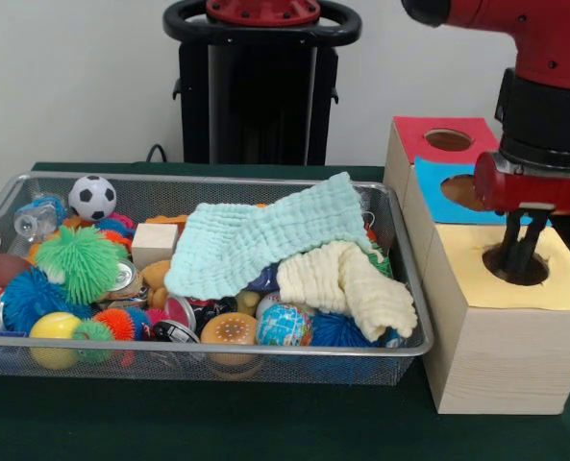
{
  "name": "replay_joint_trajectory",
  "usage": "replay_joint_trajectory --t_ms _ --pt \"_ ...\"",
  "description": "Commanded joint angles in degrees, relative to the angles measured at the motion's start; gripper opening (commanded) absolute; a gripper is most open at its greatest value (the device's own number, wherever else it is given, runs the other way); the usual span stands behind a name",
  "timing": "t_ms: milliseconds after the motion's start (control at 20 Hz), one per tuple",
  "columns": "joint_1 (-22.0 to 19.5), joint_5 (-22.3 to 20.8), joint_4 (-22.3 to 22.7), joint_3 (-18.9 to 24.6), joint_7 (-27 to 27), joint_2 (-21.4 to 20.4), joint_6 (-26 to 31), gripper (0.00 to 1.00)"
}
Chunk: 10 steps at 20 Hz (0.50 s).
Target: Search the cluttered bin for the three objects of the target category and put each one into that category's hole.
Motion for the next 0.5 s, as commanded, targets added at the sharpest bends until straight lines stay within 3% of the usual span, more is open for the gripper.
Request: replay_joint_trajectory --t_ms 50,500 --pt "0.6 -2.9 -1.3 -2.9 10.7 -3.1 12.7 0.00" --pt "0.8 -3.2 -5.2 -4.4 9.5 -5.2 17.5 0.00"
